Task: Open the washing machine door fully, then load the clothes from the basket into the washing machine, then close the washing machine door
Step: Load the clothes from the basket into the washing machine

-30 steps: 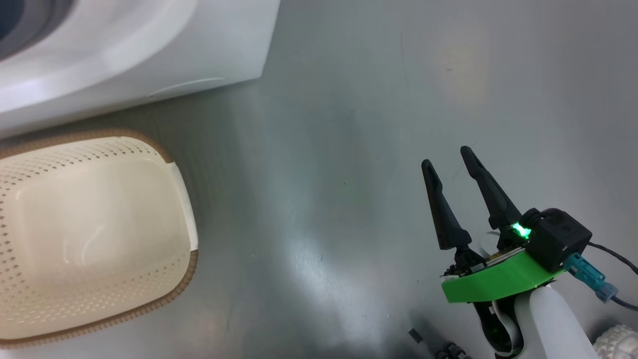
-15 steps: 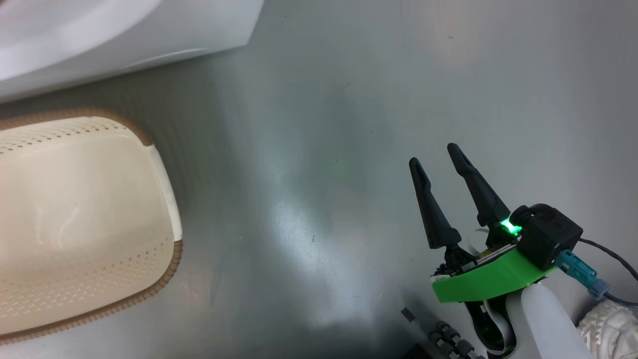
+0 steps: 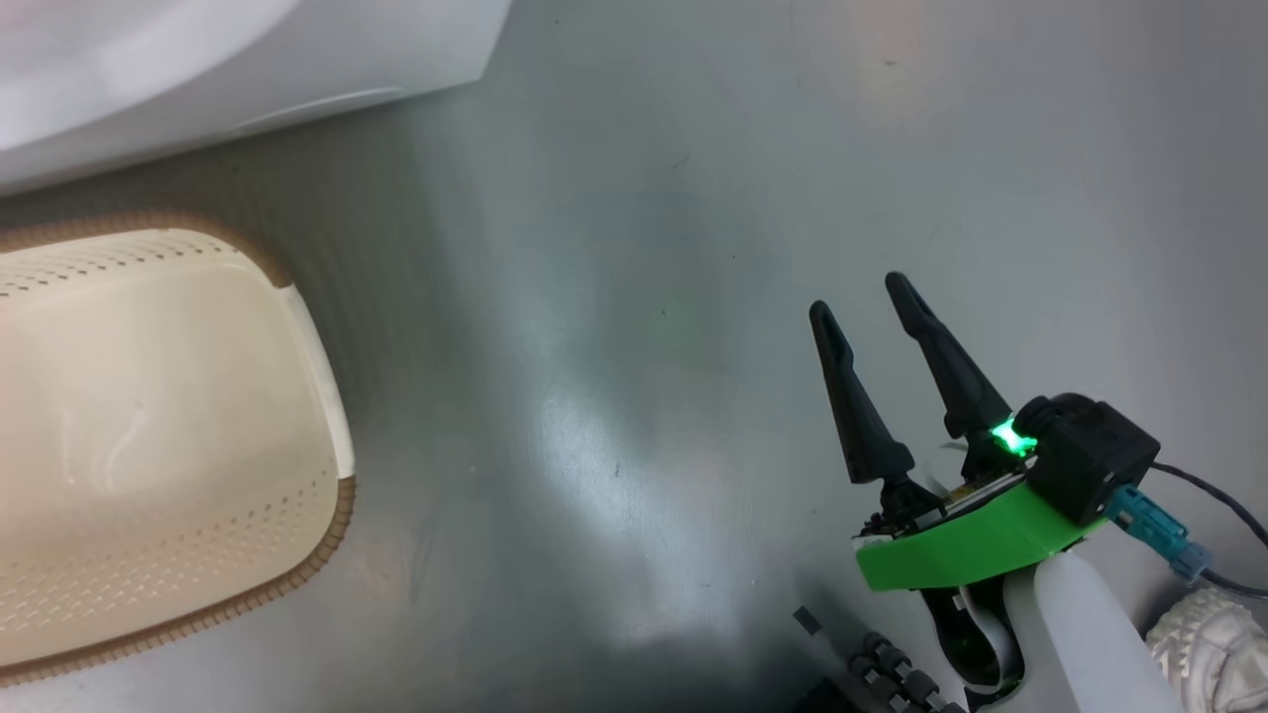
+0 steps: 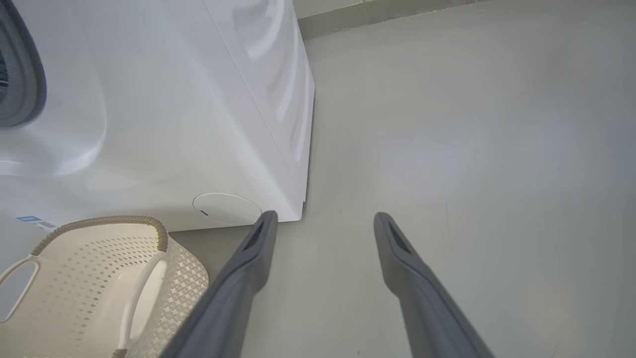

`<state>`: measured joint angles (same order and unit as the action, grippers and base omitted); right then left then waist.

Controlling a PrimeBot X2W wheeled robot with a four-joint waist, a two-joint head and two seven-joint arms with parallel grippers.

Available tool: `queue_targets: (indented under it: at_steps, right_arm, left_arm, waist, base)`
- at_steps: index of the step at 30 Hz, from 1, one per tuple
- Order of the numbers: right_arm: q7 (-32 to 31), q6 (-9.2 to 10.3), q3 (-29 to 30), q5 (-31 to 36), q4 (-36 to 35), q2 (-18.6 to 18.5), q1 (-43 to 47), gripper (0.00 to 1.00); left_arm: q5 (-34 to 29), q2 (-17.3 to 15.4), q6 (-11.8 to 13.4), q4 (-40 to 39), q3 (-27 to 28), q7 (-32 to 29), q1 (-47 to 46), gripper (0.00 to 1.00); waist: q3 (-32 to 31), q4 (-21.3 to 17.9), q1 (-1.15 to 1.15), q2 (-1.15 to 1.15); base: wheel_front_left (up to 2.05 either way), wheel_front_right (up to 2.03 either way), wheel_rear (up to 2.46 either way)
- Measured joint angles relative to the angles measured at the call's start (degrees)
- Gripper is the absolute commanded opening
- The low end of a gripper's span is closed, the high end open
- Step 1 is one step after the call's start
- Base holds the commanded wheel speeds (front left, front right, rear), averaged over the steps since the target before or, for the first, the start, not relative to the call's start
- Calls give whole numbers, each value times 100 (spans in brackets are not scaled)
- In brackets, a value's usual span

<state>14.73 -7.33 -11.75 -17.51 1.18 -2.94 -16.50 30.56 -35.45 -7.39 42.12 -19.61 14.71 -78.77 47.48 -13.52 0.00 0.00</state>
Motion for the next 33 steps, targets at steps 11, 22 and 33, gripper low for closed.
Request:
queue_targets:
  at_steps: [11,22,33]
  right_arm:
    - [0,0,90,2,118,-1,-41,100]
    - [0,0,175,79,291,-4,-56,100]
    - [0,0,305,127,506,-11,-55,100]
  left_arm:
    - [267,266,0,505,-221,0,217,100]
    - [460,626,0,458,-233,0,546,100]
    - [318,987,0,-197,203,0,1463,100]
  waist:
    - [-244,165,0,0]
    - [-691,362,0,0]
    - [-1242,608,0,0]
  base:
    - [0,0,0]
    - [0,0,0]
    - [0,0,0]
